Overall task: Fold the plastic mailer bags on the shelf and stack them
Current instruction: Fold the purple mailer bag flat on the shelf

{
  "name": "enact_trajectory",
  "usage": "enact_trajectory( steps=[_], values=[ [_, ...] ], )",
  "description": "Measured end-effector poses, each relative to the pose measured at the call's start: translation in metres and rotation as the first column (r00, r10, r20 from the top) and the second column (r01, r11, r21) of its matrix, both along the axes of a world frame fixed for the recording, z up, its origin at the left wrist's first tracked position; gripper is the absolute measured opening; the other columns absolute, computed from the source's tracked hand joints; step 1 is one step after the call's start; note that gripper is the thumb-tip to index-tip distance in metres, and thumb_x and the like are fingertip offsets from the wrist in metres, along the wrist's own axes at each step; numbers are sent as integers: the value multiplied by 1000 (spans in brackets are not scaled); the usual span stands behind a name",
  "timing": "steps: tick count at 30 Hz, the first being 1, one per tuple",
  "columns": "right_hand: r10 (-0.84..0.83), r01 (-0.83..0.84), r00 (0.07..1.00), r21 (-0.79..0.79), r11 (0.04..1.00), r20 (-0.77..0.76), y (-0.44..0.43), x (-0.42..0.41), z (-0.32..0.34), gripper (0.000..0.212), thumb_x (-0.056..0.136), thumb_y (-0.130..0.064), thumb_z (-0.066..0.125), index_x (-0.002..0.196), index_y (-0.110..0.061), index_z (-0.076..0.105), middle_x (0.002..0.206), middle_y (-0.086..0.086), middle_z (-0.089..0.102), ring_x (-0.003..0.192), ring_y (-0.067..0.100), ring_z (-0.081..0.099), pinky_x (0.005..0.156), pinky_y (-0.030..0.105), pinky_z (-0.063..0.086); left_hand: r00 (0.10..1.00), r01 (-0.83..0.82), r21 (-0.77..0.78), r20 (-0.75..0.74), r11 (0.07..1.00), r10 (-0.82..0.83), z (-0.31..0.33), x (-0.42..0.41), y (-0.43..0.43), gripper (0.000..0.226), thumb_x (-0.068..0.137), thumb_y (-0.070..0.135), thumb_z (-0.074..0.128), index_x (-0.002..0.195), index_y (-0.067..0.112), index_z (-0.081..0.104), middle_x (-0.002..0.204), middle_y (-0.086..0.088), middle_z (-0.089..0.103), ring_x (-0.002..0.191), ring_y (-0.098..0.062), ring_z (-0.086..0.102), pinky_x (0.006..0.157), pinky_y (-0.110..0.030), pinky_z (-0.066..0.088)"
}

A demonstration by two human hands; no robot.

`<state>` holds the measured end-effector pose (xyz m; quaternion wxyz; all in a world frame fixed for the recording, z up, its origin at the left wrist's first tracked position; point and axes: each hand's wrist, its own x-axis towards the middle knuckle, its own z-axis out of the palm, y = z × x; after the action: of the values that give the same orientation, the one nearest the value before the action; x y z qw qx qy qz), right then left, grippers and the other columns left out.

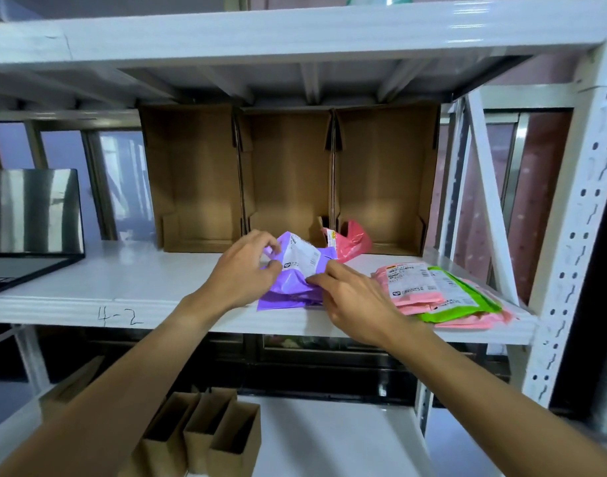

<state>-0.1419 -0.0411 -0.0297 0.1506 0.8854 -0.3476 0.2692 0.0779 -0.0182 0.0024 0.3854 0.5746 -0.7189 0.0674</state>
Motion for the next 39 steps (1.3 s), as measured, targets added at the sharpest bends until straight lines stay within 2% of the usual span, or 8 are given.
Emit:
enact_trajectory(
  steps=[3,5,11,19,28,32,37,39],
  values=[
    [45,-46,999,32,998,10,0,13,2,36,92,-24,50,126,-22,62,111,7,56,101,31,57,76,41,50,984,-37,25,177,999,32,3,-10,-18,43,96,28,57,138,21,55,154,1,43,139,-21,40,112,-34,34],
    [50,-52,998,63,997,39,-1,19,3,35,88,-31,50,118,-20,64,107,6,54,95,29,56,79,37,46,964,-84,128,263,988,48,3,-12,-29,47,99,37,53,145,23,51,164,0,28,147,-23,31,117,-36,29],
    [-127,123,992,307,944,-5,-12,29,7,43,100,-33,40,137,-11,41,138,11,47,117,34,51,89,38,39,957,-249,313,226,917,183,-3,-9,-47,55,101,48,44,152,27,41,169,-1,3,149,-31,25,118,-42,29],
    [-195,247,951,208,946,-241,-21,29,14,34,102,-33,38,125,-13,51,129,11,55,118,31,52,98,43,36,968,-227,324,178,918,177,-4,-13,-48,51,101,45,41,151,32,43,169,0,7,151,-28,22,118,-40,27],
    [-302,359,915,195,913,-268,-36,1,19,39,94,-44,48,117,-16,61,123,9,56,120,31,49,98,45,36,983,-179,350,94,919,156,-11,-27,-49,73,97,61,42,160,32,19,168,4,13,153,-26,17,120,-43,23],
    [-324,380,906,186,906,-272,-42,-4,20,41,92,-48,49,113,-16,64,118,8,57,116,31,51,96,46,38,989,-118,369,-36,922,141,-4,-35,-43,66,102,51,40,160,27,19,166,5,22,152,-24,18,119,-37,21],
    [-311,347,936,283,894,-164,-43,-2,23,24,93,-32,52,105,-13,62,109,9,64,97,31,58,80,39,43,990,-29,379,-116,925,79,-1,-41,-39,56,107,38,37,159,25,24,165,3,25,152,-23,20,119,-32,20],
    [-323,335,942,337,880,-95,-42,1,25,26,93,-24,49,113,-10,58,114,14,64,99,36,58,78,40,44,991,-11,376,-123,927,61,-2,-42,-41,55,107,36,37,159,26,24,164,3,26,151,-22,23,119,-33,23]
  ],
)
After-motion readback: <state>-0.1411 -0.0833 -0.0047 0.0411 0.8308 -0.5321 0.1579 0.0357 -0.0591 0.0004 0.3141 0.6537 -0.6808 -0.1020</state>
